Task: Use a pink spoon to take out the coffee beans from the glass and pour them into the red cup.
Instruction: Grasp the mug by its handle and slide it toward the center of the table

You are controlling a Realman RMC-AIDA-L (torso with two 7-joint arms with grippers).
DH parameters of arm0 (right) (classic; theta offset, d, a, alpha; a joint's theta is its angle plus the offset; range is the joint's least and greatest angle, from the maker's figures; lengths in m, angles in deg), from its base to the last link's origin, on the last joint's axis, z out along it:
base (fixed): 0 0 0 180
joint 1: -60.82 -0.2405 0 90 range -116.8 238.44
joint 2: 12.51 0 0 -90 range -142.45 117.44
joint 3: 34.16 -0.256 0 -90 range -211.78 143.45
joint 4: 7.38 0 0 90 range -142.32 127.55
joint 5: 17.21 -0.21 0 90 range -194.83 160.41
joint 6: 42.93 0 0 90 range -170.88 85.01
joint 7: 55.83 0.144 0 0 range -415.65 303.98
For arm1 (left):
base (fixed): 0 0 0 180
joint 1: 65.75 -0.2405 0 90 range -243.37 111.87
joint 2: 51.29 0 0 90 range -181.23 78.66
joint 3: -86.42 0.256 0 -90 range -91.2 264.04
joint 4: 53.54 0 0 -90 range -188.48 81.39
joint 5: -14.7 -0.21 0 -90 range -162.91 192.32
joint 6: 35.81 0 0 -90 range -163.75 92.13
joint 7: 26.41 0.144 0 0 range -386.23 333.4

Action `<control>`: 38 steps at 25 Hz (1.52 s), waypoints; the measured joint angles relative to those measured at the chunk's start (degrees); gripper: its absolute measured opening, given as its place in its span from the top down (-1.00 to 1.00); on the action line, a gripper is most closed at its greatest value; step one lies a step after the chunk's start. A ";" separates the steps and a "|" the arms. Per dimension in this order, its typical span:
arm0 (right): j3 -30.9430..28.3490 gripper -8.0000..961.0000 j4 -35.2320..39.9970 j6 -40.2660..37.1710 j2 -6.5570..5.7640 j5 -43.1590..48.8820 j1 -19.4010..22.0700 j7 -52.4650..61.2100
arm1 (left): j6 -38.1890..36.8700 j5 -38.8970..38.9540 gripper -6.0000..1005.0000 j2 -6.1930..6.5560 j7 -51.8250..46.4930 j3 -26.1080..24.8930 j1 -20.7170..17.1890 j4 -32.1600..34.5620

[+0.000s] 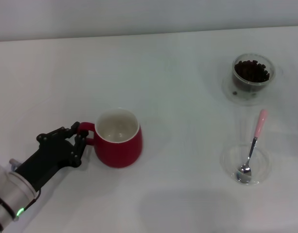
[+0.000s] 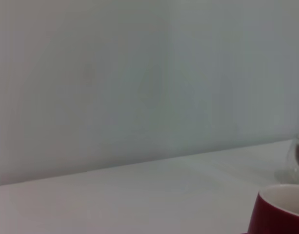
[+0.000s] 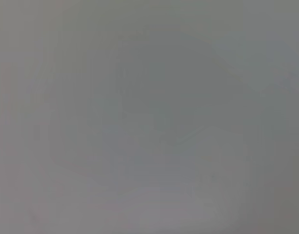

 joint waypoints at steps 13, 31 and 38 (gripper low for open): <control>0.09 -0.21 0.00 0.12 0.00 0.05 -0.20 0.00 | -2.50 -3.64 0.69 0.00 0.04 0.02 4.64 0.33; 0.04 -0.21 -0.34 0.32 0.00 0.09 -0.13 0.06 | -6.39 -6.68 0.69 -0.24 -0.31 -0.18 11.63 -0.58; -0.03 -0.21 -0.35 1.45 0.00 0.09 -0.18 0.95 | -6.54 -7.42 0.69 -0.30 -0.33 -0.31 12.57 -0.67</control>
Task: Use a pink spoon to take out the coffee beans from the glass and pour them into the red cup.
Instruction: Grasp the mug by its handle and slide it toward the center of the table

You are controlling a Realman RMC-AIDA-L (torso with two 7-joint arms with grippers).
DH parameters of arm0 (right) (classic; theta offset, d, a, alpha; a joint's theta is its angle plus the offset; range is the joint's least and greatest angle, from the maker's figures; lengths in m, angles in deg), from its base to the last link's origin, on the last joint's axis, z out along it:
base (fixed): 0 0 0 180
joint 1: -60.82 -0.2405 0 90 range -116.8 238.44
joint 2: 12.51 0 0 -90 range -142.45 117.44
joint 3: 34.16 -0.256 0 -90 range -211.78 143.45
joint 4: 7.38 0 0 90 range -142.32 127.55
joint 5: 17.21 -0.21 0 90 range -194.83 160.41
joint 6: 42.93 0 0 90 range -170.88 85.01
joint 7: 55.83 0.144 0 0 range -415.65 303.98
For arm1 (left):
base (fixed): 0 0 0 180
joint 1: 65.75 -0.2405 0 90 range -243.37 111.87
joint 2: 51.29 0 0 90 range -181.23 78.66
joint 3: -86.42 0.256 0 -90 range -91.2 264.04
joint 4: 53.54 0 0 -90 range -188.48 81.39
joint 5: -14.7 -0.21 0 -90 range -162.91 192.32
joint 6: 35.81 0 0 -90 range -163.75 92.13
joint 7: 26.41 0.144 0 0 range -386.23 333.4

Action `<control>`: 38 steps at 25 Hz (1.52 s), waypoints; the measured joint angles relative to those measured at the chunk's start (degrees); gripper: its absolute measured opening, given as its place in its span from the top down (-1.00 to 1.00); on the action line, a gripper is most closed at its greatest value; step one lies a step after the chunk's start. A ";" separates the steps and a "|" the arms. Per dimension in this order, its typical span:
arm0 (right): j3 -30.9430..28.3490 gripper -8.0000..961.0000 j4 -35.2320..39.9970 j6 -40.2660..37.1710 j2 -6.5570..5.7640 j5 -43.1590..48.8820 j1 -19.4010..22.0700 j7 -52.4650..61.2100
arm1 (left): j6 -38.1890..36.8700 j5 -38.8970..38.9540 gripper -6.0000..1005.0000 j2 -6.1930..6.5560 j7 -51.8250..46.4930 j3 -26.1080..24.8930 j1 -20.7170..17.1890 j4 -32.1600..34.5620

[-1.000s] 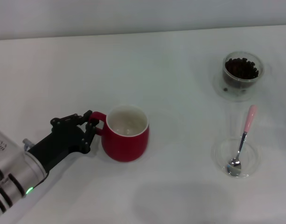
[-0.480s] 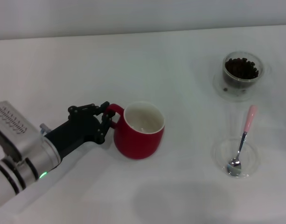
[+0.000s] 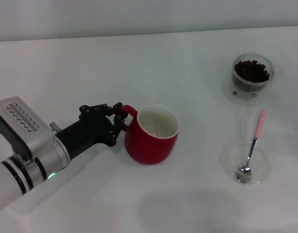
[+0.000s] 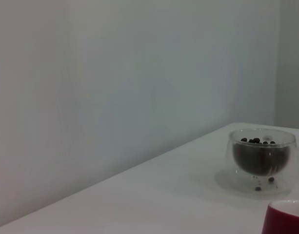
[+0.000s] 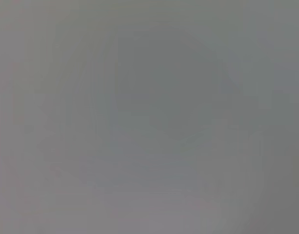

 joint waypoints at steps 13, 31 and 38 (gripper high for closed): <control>0.11 -0.21 -0.23 0.89 0.00 0.00 -0.29 0.17 | -1.80 -2.46 0.69 -0.28 -0.04 0.02 2.60 -1.23; 0.11 -0.21 -0.62 1.51 0.00 0.00 -0.33 1.18 | -7.26 -6.69 0.71 -0.46 0.26 -0.07 7.89 -0.97; 0.11 -0.21 -1.01 1.91 0.00 0.00 -0.33 1.25 | -10.58 -8.09 0.74 -0.60 0.27 -0.07 9.70 -2.42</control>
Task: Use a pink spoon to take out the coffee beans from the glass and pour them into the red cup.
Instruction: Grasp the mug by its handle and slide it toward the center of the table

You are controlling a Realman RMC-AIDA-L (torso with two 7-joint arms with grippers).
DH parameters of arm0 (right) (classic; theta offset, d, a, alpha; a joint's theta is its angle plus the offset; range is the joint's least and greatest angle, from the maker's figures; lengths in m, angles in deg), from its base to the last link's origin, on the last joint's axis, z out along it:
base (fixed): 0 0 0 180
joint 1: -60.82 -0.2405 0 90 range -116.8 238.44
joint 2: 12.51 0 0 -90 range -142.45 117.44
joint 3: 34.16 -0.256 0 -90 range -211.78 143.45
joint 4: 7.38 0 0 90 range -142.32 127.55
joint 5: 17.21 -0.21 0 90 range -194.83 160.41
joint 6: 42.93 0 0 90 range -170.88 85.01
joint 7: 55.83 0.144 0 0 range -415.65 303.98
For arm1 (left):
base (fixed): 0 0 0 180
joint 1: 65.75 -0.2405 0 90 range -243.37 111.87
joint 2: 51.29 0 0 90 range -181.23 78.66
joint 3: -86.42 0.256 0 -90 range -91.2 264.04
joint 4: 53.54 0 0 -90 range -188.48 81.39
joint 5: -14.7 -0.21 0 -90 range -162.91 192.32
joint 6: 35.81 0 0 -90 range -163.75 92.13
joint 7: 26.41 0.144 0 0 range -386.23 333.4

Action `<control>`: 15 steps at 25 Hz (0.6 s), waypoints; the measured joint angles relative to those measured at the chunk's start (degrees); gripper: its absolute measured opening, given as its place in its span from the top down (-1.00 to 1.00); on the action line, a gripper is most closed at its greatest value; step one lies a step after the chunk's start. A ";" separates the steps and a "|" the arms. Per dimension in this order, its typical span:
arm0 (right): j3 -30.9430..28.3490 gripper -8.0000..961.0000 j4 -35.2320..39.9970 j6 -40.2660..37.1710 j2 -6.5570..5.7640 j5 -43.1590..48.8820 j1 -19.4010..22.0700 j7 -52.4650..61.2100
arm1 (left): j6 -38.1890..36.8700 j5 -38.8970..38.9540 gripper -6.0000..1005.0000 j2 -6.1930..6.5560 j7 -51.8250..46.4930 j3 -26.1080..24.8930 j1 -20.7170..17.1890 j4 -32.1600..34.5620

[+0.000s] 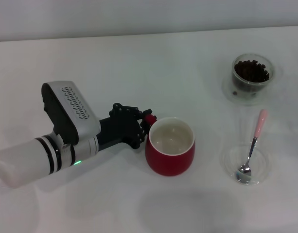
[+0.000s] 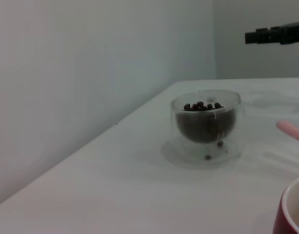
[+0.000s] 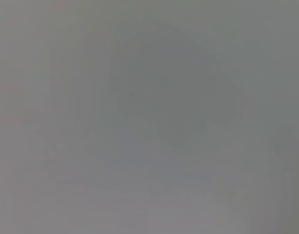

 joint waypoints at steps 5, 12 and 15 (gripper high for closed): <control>0.00 -0.21 0.01 0.11 0.00 0.00 -0.06 0.00 | 0.27 -0.17 0.74 -0.03 0.01 -0.62 -0.58 -0.01; 0.00 -0.21 0.09 0.19 0.00 0.00 0.07 0.00 | 1.54 -0.94 0.48 0.11 0.10 -1.83 -1.88 0.57; 0.00 -0.21 0.22 0.21 0.00 0.00 0.18 0.00 | 2.20 -1.15 0.39 0.14 0.10 -2.85 -2.70 0.98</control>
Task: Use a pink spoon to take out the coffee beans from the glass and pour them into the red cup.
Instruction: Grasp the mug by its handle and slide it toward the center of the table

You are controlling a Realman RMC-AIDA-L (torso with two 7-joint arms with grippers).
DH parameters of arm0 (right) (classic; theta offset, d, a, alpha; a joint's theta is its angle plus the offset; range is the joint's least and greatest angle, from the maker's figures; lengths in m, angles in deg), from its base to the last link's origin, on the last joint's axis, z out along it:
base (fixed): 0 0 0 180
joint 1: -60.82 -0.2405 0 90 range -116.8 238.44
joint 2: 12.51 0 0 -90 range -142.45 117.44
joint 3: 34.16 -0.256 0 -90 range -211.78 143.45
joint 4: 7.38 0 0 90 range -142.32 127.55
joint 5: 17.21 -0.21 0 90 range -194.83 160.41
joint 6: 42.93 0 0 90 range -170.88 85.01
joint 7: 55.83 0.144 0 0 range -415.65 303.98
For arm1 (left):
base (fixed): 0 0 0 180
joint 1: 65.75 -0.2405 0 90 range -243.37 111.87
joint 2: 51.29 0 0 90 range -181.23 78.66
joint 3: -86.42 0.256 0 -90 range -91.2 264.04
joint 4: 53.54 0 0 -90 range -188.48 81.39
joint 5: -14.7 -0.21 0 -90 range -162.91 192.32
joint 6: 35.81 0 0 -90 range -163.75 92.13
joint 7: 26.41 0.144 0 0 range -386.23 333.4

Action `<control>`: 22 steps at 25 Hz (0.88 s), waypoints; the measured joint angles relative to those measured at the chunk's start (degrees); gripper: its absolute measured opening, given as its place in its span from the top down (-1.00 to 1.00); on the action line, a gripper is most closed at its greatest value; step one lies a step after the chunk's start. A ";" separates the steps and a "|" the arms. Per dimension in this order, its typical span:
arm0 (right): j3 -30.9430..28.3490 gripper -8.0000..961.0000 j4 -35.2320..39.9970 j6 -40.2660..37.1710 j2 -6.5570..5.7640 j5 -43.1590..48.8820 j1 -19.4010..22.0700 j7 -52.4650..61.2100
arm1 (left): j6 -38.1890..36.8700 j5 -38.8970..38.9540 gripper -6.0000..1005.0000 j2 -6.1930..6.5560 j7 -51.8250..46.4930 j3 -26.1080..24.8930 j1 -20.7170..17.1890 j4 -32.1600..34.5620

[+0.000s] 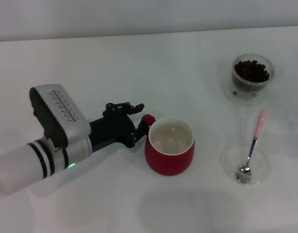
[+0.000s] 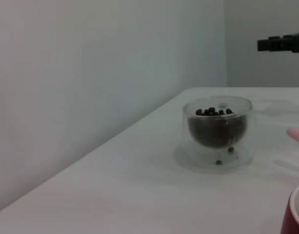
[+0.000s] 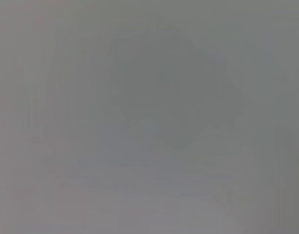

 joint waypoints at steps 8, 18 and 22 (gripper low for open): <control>0.00 -0.21 0.31 0.03 0.00 0.00 0.25 0.00 | 6.52 -0.29 0.13 0.30 0.00 -1.35 -4.71 1.39; 0.26 -0.21 0.07 0.15 0.00 0.00 0.59 0.00 | 12.37 -1.90 -0.22 0.43 0.05 -1.39 -11.74 2.24; 2.72 -0.21 0.02 1.59 0.00 0.00 1.25 0.02 | 14.13 -1.70 -0.22 0.43 0.07 -1.48 -13.74 3.12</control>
